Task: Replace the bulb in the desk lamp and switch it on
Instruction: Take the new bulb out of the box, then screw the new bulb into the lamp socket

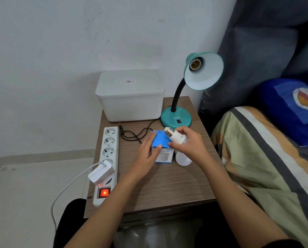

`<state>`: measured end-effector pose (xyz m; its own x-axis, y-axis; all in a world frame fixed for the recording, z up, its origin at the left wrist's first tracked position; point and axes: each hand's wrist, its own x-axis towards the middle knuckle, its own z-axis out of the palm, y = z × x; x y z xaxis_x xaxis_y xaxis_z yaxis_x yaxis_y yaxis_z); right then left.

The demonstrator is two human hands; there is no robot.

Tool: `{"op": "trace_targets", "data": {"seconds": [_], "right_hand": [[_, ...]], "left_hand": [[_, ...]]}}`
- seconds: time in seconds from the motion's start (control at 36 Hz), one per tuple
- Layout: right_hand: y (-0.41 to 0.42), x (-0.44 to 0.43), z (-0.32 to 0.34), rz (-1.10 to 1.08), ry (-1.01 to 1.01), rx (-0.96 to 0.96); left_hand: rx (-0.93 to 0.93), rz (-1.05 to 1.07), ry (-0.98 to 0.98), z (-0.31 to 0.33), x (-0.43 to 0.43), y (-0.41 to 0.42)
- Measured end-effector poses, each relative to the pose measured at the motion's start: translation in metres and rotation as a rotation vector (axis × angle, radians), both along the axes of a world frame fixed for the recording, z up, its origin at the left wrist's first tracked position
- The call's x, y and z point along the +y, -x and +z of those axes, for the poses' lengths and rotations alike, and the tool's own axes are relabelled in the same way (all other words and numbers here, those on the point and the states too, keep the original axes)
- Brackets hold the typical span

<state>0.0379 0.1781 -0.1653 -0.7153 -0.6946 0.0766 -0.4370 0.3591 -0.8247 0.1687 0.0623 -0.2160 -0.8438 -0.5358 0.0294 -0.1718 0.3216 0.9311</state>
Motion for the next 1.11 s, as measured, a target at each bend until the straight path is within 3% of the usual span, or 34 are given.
{"op": "trace_targets", "data": {"seconds": [0.36, 0.53, 0.67, 0.92, 1.11], "right_hand": [[0.005, -0.013, 0.003, -0.004, -0.015, 0.038], [0.004, -0.005, 0.005, -0.134, 0.112, 0.012], [0.013, 0.006, 0.028, -0.218, 0.220, -0.067], [0.062, 0.007, 0.093, -0.308, 0.296, -0.096], [0.102, -0.018, 0.116, -0.353, 0.216, -0.009]], "left_hand": [[-0.050, 0.051, -0.004, 0.004, 0.011, 0.015], [-0.075, 0.104, 0.108, 0.011, 0.009, 0.016], [0.076, 0.222, 0.285, 0.042, 0.002, 0.027], [0.060, -0.198, 0.515, 0.130, -0.026, 0.103], [0.082, -0.333, 0.563, 0.158, -0.047, 0.152]]}}
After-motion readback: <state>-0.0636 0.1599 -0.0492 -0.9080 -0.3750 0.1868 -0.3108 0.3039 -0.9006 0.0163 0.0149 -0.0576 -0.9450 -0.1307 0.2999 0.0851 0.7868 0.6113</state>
